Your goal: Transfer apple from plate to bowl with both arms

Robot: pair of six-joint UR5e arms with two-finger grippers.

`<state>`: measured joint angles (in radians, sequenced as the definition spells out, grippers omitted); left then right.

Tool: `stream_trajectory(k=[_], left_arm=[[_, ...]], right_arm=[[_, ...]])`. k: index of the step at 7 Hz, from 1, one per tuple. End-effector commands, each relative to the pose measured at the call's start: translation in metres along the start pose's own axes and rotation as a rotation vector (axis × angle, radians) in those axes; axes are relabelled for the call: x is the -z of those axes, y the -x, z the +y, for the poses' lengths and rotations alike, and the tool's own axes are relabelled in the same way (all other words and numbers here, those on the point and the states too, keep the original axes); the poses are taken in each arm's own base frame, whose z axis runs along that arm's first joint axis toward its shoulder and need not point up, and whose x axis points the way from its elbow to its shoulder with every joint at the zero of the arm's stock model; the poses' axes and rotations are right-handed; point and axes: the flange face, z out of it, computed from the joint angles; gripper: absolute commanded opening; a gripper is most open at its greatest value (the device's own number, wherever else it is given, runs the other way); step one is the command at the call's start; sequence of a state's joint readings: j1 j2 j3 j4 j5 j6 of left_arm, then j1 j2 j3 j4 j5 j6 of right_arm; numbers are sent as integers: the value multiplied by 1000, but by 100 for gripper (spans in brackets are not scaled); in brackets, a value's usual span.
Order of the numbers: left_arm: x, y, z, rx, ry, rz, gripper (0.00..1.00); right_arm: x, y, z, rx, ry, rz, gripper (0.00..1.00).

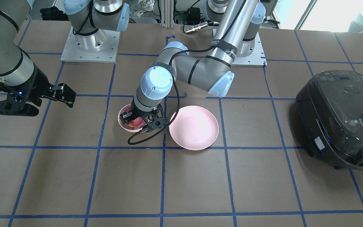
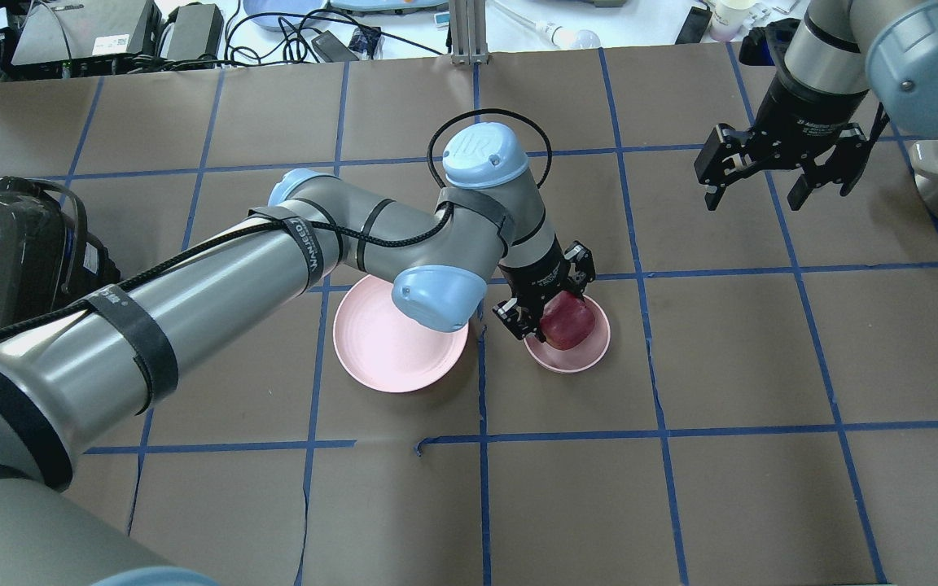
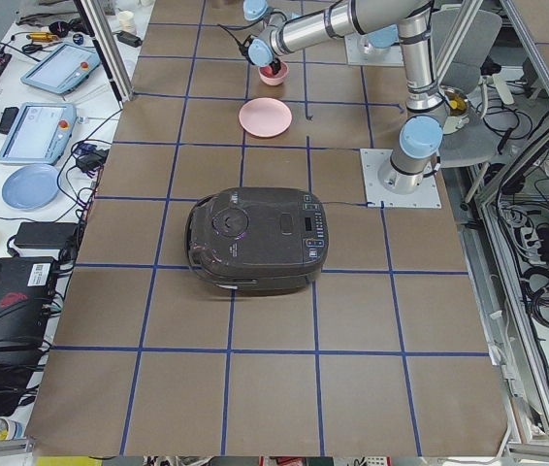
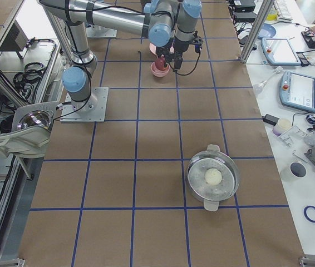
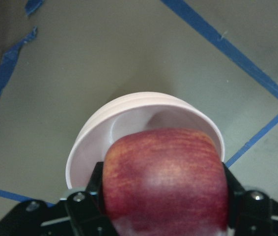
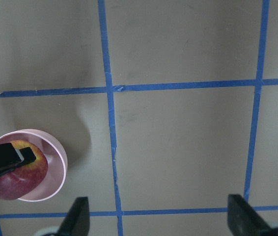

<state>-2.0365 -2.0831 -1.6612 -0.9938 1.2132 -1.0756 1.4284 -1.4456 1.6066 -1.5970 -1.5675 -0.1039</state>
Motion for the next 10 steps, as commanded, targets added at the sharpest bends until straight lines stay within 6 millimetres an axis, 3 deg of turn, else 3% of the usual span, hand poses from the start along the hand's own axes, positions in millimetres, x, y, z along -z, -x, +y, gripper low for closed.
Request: stream_trajectory(k=[1, 2, 3, 4, 5, 6, 8, 9, 10], left_arm=[[-6, 1, -4, 4, -5, -17, 63], [-4, 0, -5, -53, -2, -19, 88], [3, 2, -7, -84, 2, -24, 97], [14, 4, -11, -103, -4, -13, 100], [38, 9, -24, -142, 0, -18, 100], [72, 9, -43, -155, 4, -15, 100], [163, 16, -47, -211, -48, -53, 100], [198, 34, -46, -310, -75, -117, 100], [240, 63, -59, -425, -124, -199, 100]], right_arm=[[7, 0, 3, -9, -11, 11, 100], [19, 3, 11, -8, -39, 9, 100], [23, 3, 13, -7, -50, 9, 100], [26, 3, 15, -9, -57, 11, 100], [33, 4, 18, -10, -78, 7, 100], [38, 4, 21, -11, -92, 17, 100], [51, 8, 33, -8, -120, 20, 100], [59, 15, 42, 5, -138, 18, 100], [63, 31, 49, 32, -150, 7, 100]])
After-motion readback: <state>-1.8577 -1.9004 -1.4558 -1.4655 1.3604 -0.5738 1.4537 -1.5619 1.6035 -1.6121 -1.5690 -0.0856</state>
